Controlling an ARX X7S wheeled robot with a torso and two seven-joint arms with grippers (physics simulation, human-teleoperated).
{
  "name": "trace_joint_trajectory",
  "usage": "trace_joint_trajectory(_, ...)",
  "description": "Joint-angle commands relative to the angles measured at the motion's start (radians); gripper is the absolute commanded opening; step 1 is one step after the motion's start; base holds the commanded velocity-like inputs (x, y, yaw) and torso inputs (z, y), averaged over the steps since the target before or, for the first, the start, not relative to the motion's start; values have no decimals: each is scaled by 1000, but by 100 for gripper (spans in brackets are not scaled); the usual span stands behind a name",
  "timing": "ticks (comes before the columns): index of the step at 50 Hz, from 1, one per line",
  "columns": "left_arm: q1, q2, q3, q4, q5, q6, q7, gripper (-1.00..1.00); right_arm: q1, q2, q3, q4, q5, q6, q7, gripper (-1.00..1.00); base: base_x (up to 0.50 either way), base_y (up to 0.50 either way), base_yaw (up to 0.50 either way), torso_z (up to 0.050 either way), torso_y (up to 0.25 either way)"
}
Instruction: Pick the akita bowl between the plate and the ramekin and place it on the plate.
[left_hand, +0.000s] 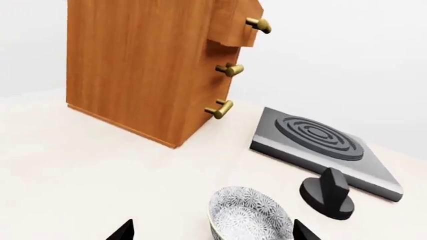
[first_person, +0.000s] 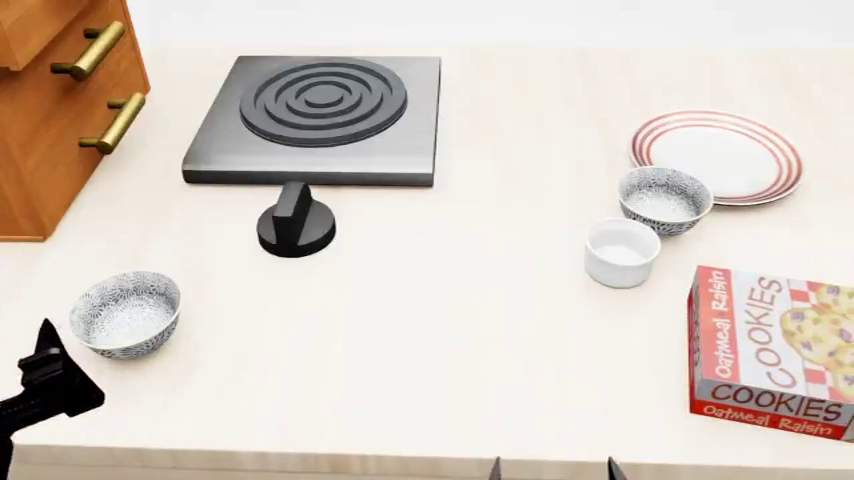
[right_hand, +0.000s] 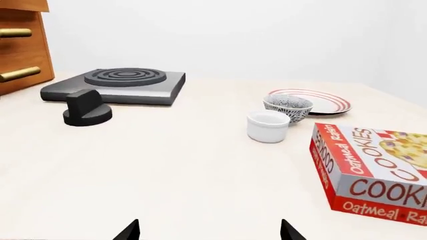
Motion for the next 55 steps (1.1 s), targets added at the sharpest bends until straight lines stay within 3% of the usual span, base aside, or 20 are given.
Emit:
trace_joint_trajectory(1,-38,-22,-28,-64,-10,16,-11,100,9,23,-19,-162,9,145,17,100,0,0,0,0,0)
trace_joint_trajectory(14,-50,-40,-54,-120,-30,28,-11,100,75,63,-40,-435,-24,422,55,100,0,0,0,0,0)
trace_joint_trajectory(24,-42,-40,-42,-123,-23,64,0,100,158,76,-55,-537,-20,533,48,100,0,0,0,0,0)
trace_joint_trajectory(55,-37,-45,-12,-144,-9,108,2,100,219,103,-47,-629,11,588,46,100,0,0,0,0,0)
